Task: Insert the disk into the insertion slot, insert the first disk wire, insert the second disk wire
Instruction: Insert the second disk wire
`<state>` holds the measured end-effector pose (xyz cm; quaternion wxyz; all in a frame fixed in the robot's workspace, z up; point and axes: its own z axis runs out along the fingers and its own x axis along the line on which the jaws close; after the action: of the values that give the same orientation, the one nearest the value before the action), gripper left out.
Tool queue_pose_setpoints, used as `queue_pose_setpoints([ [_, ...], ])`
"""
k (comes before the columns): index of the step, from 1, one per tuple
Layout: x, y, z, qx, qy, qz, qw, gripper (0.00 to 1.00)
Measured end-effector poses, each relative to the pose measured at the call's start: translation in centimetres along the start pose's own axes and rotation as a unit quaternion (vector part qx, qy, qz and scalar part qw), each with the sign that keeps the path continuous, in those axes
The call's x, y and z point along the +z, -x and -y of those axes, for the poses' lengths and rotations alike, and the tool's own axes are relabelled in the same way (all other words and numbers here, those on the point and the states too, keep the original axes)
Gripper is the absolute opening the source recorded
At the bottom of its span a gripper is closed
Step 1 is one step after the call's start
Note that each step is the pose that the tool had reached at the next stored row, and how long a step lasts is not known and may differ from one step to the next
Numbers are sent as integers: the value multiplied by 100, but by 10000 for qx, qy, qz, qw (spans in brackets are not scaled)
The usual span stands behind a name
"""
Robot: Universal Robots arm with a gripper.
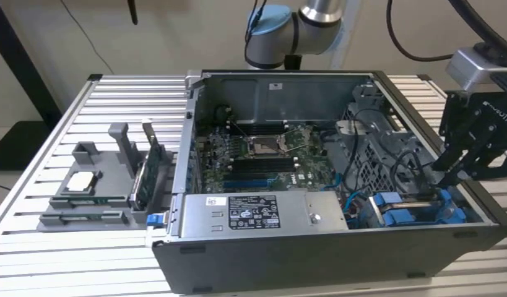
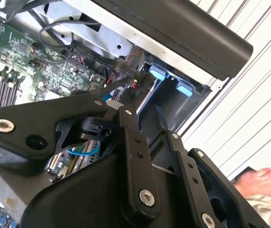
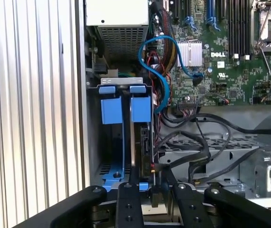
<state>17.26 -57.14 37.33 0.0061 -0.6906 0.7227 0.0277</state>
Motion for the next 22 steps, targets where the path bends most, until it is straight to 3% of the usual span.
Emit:
queue_pose_setpoints([
  [10,-4,7,142,-2,42,1,10000,33],
  [14,-2,8,168,-3,44,37,10000,33],
  [22,42,7,217,-4,50,74,10000,33],
])
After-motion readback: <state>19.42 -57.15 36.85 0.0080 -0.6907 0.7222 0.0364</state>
